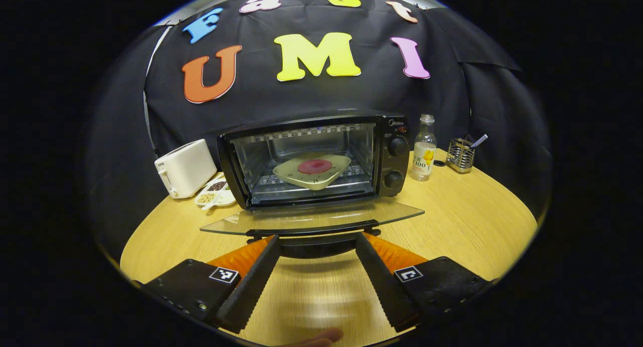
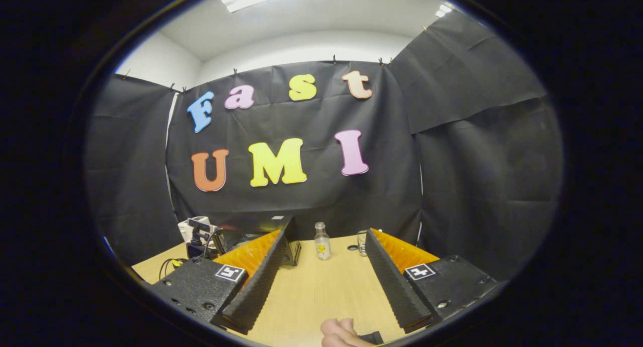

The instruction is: Open the electric oven with the left hand, put the food in, and close the electric oven.

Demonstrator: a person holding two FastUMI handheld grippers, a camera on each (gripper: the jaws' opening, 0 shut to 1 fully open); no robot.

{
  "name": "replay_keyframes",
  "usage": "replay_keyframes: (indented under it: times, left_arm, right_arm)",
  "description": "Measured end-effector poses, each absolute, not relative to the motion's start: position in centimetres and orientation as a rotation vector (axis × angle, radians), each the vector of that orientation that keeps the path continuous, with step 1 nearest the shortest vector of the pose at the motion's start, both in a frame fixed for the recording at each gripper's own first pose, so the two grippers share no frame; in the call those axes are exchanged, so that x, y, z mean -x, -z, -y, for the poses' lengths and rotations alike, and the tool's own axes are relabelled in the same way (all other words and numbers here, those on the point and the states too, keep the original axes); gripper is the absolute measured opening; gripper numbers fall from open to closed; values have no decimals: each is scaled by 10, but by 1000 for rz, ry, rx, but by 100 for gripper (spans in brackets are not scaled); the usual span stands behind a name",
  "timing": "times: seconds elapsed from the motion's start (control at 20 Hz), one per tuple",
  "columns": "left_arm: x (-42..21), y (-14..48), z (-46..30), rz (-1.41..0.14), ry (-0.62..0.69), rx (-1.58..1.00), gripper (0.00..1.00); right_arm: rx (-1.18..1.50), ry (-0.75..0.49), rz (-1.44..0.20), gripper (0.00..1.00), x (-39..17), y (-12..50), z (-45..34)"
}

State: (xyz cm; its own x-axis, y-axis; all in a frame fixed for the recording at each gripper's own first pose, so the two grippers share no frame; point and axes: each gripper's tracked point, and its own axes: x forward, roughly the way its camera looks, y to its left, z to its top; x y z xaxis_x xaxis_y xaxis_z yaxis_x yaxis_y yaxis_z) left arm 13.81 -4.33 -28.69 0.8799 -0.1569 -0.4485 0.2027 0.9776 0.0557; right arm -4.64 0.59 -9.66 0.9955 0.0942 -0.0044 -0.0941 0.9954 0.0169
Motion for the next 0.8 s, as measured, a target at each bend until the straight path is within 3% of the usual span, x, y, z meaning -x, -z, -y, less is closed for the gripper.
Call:
replay_keyframes:
  times: [0.1,0.2,0.8]
  left_arm:
    - [-143,278,44,-433,189,-120,97]
    - [-148,272,45,-417,190,-137,97]
    - [-201,224,48,-346,187,-160,97]
  right_arm:
    - [-21,-93,-15,100,47,100,-7]
    - [-22,-96,-18,96,48,101,-8]
    - [17,-53,-31,96,68,96,-14]
